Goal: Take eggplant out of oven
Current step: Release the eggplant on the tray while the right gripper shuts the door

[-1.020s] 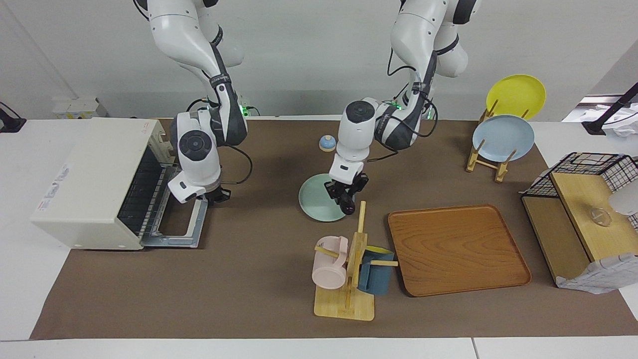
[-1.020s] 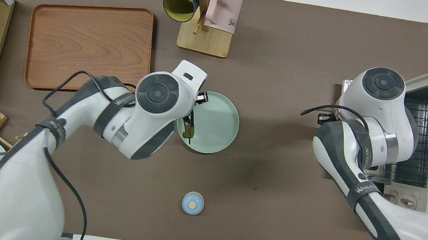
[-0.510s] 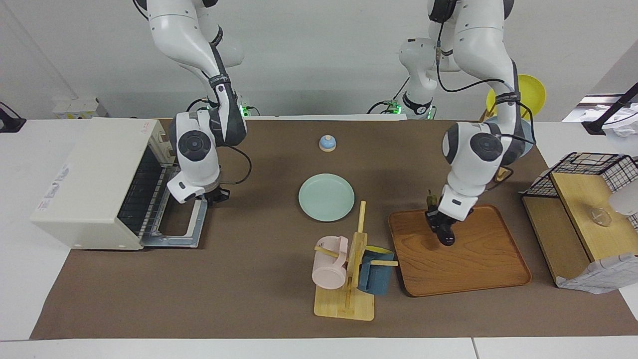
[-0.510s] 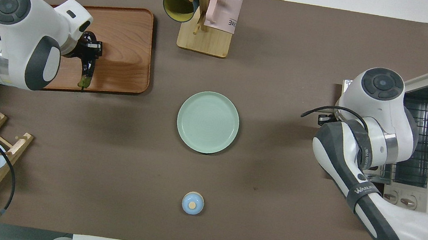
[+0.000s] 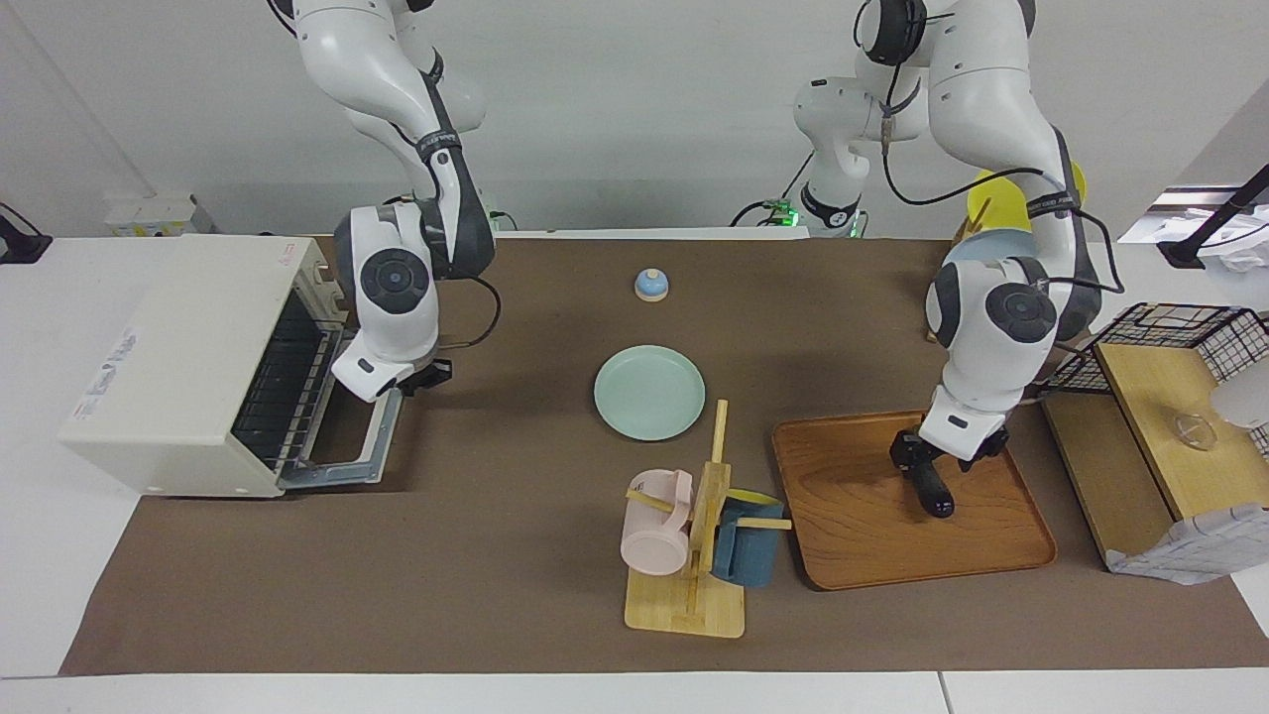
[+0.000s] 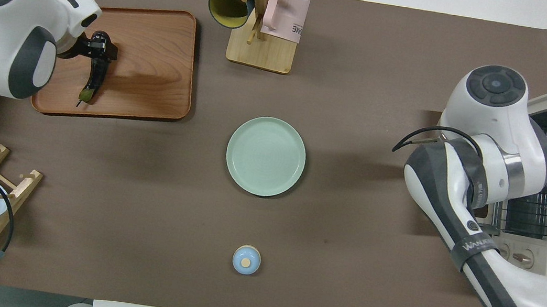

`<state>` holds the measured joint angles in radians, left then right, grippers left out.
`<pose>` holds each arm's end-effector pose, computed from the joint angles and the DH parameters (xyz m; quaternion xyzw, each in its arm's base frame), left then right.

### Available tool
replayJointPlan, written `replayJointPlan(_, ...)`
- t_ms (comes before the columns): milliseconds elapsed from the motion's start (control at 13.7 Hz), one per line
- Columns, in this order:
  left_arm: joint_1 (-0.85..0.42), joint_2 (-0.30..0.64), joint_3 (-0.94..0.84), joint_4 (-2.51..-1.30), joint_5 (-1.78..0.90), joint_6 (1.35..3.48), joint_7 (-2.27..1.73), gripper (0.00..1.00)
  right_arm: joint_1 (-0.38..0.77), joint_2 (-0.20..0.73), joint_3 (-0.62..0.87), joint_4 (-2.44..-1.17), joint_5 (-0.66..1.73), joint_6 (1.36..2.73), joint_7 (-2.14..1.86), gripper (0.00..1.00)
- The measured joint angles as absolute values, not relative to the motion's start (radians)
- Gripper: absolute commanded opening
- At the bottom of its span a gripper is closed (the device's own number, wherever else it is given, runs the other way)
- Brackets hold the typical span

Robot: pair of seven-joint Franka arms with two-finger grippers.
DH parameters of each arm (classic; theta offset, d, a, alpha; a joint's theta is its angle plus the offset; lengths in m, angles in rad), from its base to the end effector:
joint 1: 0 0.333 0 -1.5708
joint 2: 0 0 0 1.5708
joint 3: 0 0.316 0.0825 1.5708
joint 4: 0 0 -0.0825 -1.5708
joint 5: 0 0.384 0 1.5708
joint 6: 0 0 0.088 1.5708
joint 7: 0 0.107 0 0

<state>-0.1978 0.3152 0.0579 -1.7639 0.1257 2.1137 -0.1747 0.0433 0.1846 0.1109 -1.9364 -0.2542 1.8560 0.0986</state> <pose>0.6379 -0.0869 0.3899 -0.9977 0.0157 -0.0270 0.0598 0.5643 0.0660 0.3741 0.9827 0.0791 -0.1157 0.1213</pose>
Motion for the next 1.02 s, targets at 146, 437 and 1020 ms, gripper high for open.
replayJointPlan(146, -0.183, 0.198, 0.058, -1.757, 0.128, 1.957, -0.169, 1.00, 0.008, 0.133, 0.112, -1.915, -0.250, 1.802, 0.026, 0.03)
replayJointPlan(437, -0.144, 0.031, 0.058, -1.750, 0.067, 1.761, -0.146, 1.00, -0.113, 0.041, 0.098, -1.901, -0.290, 1.755, -0.136, 0.30)
replayJointPlan(1020, -0.087, 0.004, 0.058, -1.588, 0.033, 1.522, 0.027, 1.00, -0.181, -0.005, 0.077, -1.598, -0.012, 1.445, -0.182, 1.00)
